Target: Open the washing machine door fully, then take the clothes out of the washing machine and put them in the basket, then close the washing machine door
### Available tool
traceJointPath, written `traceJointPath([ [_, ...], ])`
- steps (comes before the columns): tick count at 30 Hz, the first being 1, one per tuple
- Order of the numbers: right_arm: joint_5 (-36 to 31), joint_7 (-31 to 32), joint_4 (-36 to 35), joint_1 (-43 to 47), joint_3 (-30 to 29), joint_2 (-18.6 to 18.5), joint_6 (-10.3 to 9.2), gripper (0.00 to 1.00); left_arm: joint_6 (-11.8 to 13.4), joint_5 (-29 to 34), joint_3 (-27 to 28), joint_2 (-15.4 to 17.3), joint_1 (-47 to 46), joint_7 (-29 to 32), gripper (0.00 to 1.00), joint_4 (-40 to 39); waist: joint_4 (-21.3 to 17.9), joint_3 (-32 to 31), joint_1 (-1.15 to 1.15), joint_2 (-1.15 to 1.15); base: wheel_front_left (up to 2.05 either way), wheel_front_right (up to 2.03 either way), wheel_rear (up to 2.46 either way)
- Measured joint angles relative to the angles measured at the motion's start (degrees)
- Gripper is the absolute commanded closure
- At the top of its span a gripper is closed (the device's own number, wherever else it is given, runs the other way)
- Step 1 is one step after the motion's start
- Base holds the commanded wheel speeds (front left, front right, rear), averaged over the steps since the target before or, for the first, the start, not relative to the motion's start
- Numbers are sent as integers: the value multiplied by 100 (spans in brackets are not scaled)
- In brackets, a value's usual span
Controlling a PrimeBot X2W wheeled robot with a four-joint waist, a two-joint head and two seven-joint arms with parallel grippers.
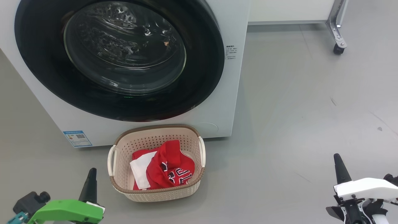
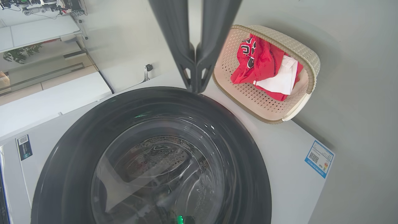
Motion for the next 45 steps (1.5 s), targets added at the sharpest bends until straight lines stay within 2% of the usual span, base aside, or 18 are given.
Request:
traceJointPath([
  [35, 2487, 454, 469, -475, -563, 101, 465, 100, -577, -2885, 487, 114, -391, 250, 100, 591, -71, -65, 0, 0, 0, 0, 0],
  [45, 2517, 454, 509, -480, -577, 105, 466, 100, -620, -3009, 497, 114, -431, 250, 100, 667, -71, -67, 0, 0, 0, 0, 0],
])
